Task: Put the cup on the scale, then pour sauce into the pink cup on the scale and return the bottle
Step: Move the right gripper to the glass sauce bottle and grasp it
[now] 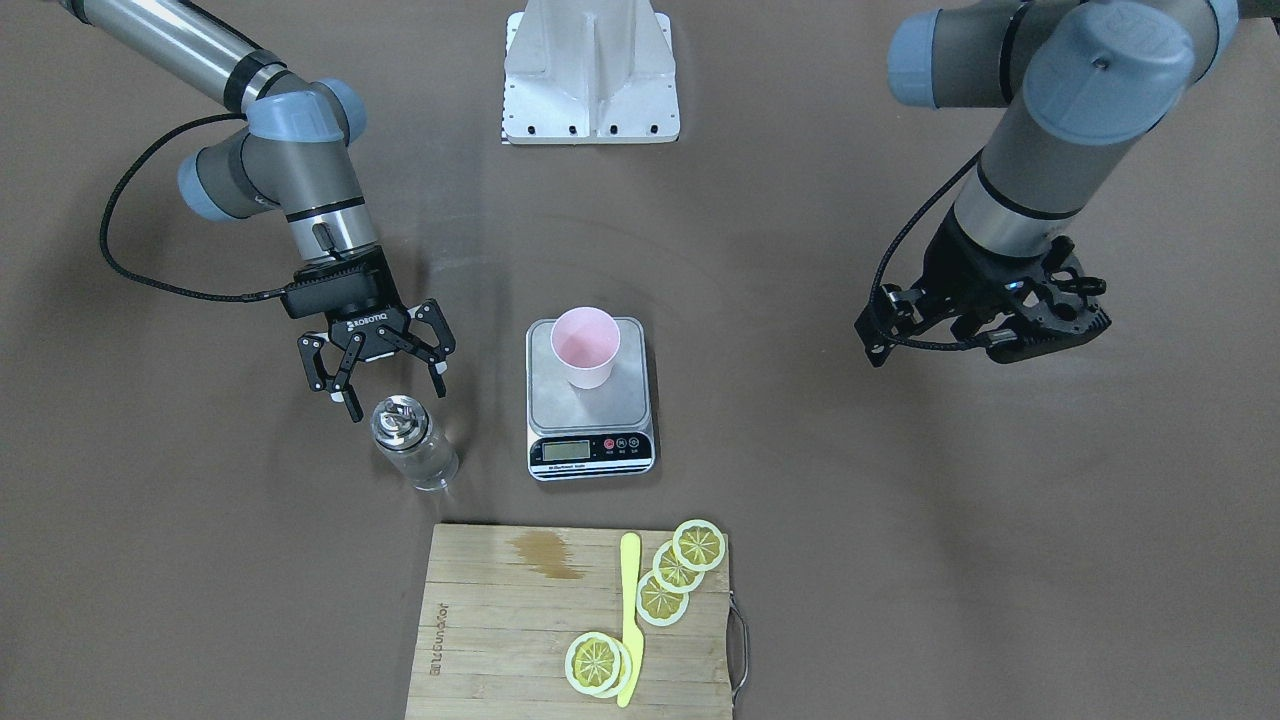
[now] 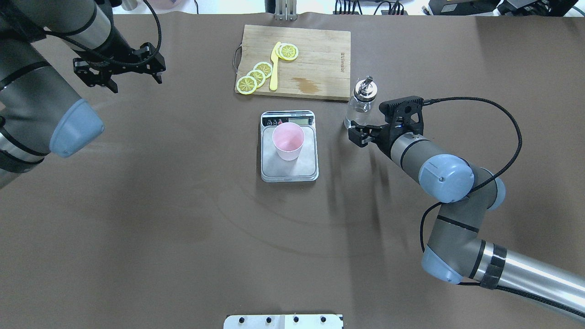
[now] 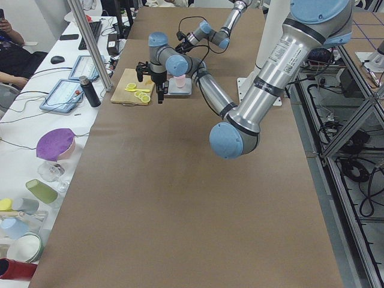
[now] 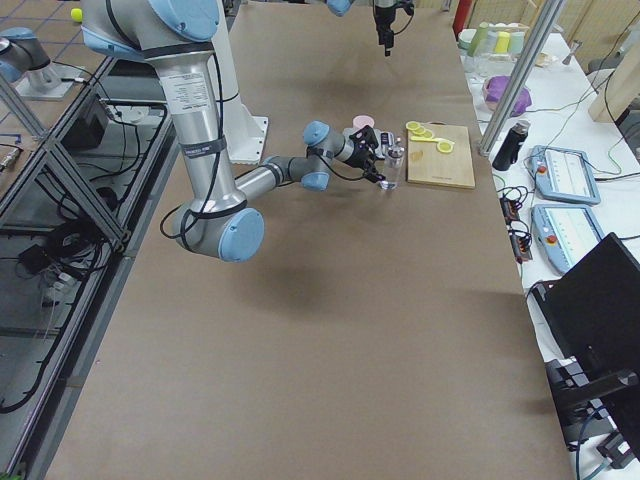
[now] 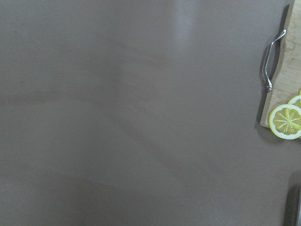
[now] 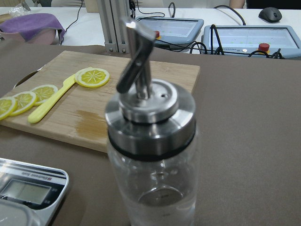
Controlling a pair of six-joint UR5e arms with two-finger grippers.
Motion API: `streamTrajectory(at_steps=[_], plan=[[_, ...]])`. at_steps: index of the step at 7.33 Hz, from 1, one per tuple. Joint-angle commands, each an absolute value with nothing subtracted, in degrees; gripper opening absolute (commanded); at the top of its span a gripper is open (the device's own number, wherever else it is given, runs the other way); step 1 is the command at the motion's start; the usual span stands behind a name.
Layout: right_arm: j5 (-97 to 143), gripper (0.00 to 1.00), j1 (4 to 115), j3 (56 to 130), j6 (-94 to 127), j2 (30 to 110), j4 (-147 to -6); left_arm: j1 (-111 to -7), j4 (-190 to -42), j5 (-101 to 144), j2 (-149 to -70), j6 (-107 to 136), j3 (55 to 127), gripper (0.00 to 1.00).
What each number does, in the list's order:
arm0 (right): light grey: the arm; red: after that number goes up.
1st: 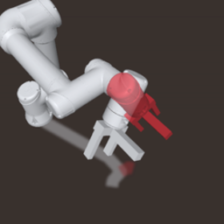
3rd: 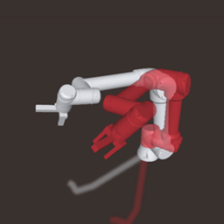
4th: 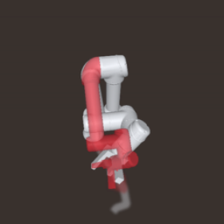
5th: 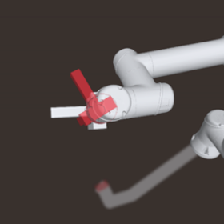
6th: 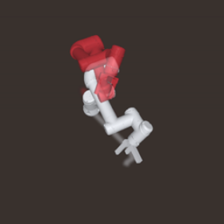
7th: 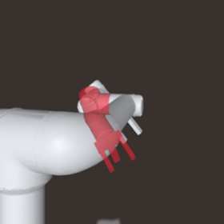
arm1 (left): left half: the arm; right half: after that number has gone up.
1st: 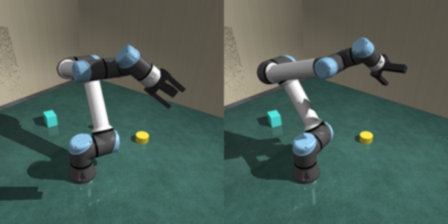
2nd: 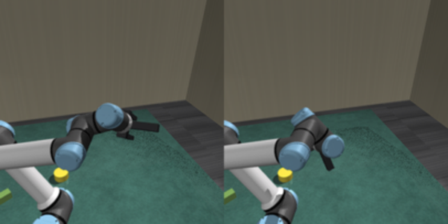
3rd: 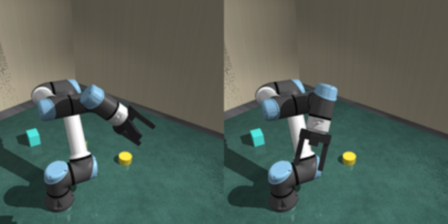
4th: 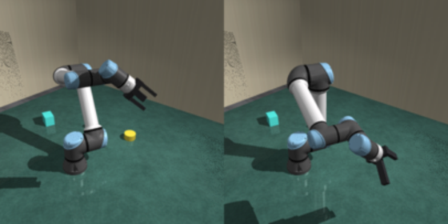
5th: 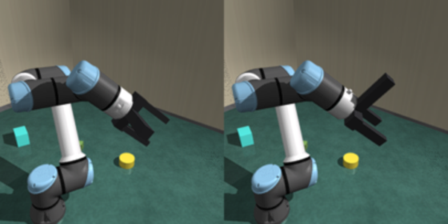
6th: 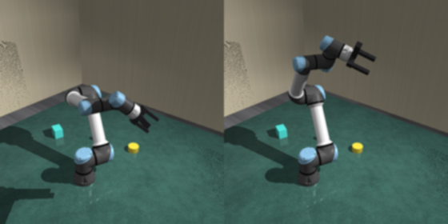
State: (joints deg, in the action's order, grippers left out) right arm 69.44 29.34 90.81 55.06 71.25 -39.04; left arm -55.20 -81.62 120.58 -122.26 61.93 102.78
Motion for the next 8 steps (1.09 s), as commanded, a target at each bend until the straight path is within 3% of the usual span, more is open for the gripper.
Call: streamTrajectory(at_steps=[1, 8], plan=[[67.6, 0.99, 29.3, 88.7, 52.9, 69.9, -38.9, -55.2, -81.7, 120.7, -122.3, 62.0, 102.4, 0.99], [67.0, 0.96, 30.3, 86.0, 52.2, 67.2, -38.8, -55.2, -81.9, 120.7, -122.3, 61.8, 102.0, 0.99]])
